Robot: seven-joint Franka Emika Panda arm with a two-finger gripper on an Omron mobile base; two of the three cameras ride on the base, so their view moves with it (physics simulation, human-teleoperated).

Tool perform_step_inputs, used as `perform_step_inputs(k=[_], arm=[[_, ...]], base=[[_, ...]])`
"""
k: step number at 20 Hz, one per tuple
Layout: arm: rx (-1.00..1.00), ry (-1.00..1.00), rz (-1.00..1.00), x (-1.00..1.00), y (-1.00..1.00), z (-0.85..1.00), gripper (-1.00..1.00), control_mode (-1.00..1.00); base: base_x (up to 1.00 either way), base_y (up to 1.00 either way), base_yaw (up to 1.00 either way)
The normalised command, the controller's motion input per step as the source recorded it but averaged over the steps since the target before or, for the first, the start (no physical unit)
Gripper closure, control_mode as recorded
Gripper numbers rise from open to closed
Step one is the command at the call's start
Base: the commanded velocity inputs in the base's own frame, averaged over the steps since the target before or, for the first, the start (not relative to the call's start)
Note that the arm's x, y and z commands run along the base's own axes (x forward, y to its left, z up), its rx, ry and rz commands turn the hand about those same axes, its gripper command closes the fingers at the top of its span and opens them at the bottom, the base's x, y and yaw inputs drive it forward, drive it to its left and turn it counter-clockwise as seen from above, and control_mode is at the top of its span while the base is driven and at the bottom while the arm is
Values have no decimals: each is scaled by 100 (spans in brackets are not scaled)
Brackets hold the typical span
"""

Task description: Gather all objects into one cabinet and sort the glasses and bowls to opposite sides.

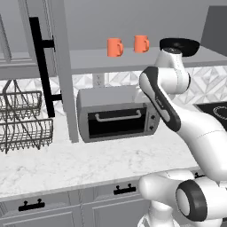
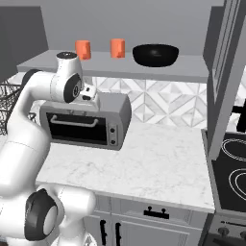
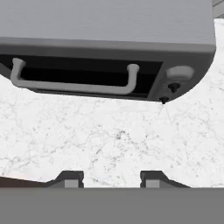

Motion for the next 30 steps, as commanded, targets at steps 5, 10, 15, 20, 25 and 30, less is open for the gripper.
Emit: perform_step_inputs(k=[5,10,15,20,25,30], arm=[[0,0,0,0,0,0,-100,100],[0,0,0,0,0,0,-100,100],[0,0,0,0,0,0,-100,100],[0,0,0,0,0,0,-100,100],[0,0,0,0,0,0,-100,100],[0,0,0,0,0,0,-100,100]], base=[[-13,0,0],[-100,-30,-15],[-90,-23,-54],[-44,-5,-77],[-15,-9,-84],[0,-30,-86]])
